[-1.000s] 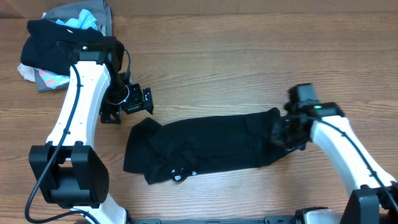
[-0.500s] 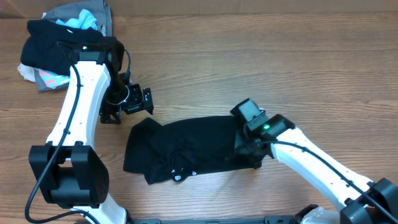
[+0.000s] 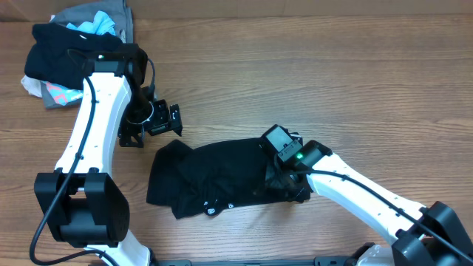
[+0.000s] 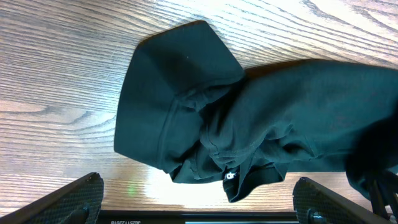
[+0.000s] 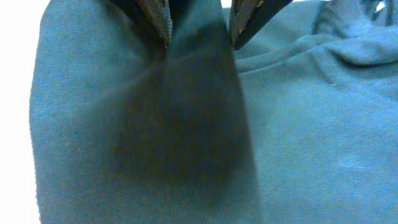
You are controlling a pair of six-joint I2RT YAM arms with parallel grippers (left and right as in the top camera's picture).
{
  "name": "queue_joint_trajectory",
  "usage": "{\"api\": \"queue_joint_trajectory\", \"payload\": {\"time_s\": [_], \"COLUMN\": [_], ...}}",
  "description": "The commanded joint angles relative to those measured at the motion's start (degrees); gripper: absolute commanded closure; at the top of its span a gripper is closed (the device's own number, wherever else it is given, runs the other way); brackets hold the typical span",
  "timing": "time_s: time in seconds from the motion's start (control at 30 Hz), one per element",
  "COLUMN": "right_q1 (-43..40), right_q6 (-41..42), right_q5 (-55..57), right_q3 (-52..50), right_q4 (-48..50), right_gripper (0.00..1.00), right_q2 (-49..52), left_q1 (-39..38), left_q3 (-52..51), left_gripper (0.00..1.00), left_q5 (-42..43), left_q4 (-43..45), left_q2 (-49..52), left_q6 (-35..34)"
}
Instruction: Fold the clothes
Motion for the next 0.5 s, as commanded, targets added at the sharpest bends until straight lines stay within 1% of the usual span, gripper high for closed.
{"api": "queue_joint_trajectory", "payload": {"time_s": [0.0, 0.1, 0.17, 0.23, 0.3, 0.37, 0.4, 0.47], "right_q1": [0.17, 0.17, 0.0, -0.85, -3.06, -6.43, -8.26, -12.09], "right_q6": [1.16, 0.55, 0.52, 0.52, 0.52, 0.52, 0.52, 0.42], "right_q5": [-2.67, -3.17, -3.13, -2.86, -2.49, -2.54, -2.56, -3.06], "right_q3": [6.88, 11.93, 15.41, 17.64, 18.23, 18.14, 18.14, 18.12], "right_q4": [-2.64, -5.64, -7.39, -7.74, -7.3, -7.8, -8.37, -9.29], "right_gripper": [0.66, 0.64, 0.44, 0.37, 0.36, 0.51, 0.62, 0.8], "right_q2": [-1.51, -2.67, -3.39, -3.96, -4.11, -3.69, -3.3, -2.19], "left_q1": [-0.44, -0.44, -0.44, -0.44, -0.44, -0.44, -0.44, -0.44], "left_q3": [-0.33, -0.33, -0.33, -0.33, -0.33, -0.33, -0.33, -0.33], "left_gripper": [0.0, 0.0, 0.0, 0.0, 0.0, 0.0, 0.0, 0.0], "left_q5": [0.68, 0.68, 0.68, 0.68, 0.68, 0.68, 0.66, 0.66], "left_q4": [-0.09, -0.09, -0.11, -0.13, -0.22, -0.55, -0.76, -0.96], "left_q2": [0.07, 0.07, 0.07, 0.07, 0.07, 0.07, 0.07, 0.07], "left_q6": [1.11, 1.11, 1.11, 1.11, 1.11, 1.14, 1.18, 1.7]}}
